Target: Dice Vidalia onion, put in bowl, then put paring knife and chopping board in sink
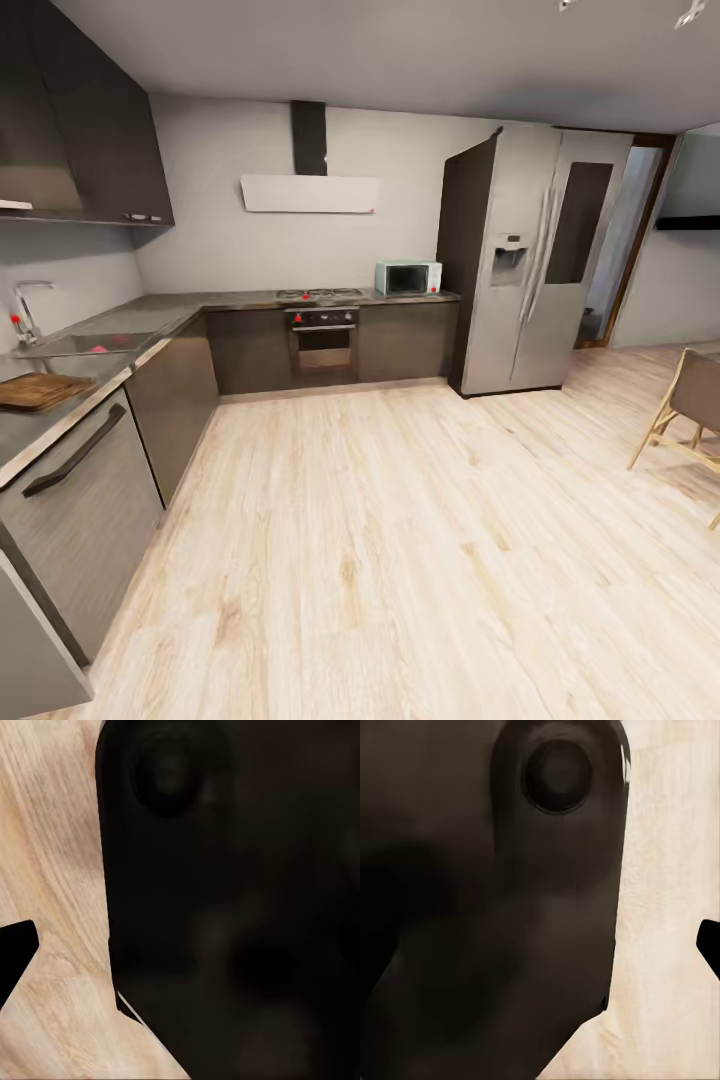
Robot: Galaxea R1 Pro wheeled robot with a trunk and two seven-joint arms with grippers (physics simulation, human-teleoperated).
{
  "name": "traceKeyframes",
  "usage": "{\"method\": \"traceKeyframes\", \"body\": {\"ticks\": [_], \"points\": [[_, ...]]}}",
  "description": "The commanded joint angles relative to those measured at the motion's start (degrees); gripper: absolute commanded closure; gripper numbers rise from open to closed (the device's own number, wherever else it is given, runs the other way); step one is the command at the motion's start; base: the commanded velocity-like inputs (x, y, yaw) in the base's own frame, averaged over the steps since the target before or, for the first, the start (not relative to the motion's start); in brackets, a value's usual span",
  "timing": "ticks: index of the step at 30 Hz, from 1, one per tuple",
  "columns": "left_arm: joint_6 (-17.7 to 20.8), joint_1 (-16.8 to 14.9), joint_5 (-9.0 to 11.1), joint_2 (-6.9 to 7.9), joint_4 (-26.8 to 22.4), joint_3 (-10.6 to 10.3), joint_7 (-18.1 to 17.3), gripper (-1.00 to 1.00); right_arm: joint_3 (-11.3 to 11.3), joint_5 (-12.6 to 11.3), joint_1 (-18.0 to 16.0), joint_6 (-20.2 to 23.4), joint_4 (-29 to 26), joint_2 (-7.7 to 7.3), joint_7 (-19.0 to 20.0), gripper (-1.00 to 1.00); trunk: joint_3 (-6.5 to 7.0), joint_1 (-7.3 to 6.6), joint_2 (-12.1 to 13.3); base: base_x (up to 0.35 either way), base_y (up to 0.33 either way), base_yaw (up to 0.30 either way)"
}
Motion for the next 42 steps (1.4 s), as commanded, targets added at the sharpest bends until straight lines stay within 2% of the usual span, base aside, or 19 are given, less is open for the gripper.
{"method": "traceKeyframes", "body": {"ticks": [1,5,10,19,24,36,39,41,42], "points": [[-0.3,0.3,-0.3,-0.33,-0.3,0.3,-0.3,-1.0,-0.3,0.3,0.3,-0.3,0.3,-0.33,0.3,-1.0,-0.03,0.0,0.0,0.0,0.0,0.0],[-0.3,1.6,-0.5,-1.62,-1.5,1.0,-0.4,-1.0,-1.6,1.0,1.6,-0.8,1.0,-0.43,0.6,-1.0,-0.03,0.0,0.0,0.0,0.0,0.0],[-0.4,1.7,-0.5,-3.23,-3.2,1.0,0.0,-1.0,-1.1,0.6,3.3,-1.8,0.7,-1.81,0.2,-1.0,-0.03,0.0,0.0,0.0,0.0,0.0],[-0.4,1.7,-0.5,-6.09,-6.1,1.0,-0.1,-1.0,-1.1,0.6,4.0,-2.5,-0.7,-2.1,0.0,-1.0,-0.03,0.0,0.0,0.0,0.0,0.137],[-0.4,1.7,-0.5,-6.11,-7.7,1.0,-0.2,-1.0,-1.1,0.6,4.0,-2.6,-0.8,-2.11,0.0,-1.0,-0.03,0.0,0.0,0.0,0.117,0.224],[-0.4,1.7,-0.5,-5.65,-9.4,1.0,0.2,-1.0,-1.0,0.5,4.0,-3.0,-1.2,-2.72,0.4,-1.0,-0.03,0.0,0.0,0.0,0.31,0.039],[0.0,1.6,-0.5,-3.72,-9.4,1.0,0.2,-1.0,-1.0,0.5,4.0,-3.0,-1.2,-2.72,0.4,-1.0,-0.03,0.0,0.0,0.056,0.322,0.278],[0.3,1.7,-0.4,-1.86,-9.3,1.0,0.2,-1.0,-1.0,0.5,4.0,-3.0,-1.3,-2.72,0.4,-1.0,-0.03,0.0,0.0,0.112,0.322,0.293],[0.4,1.7,-0.4,-1.59,-9.3,1.1,0.2,-1.0,-1.0,0.5,4.0,-3.0,-1.3,-2.72,0.4,-1.0,-0.03,0.0,0.0,0.118,0.322,0.294]]}}
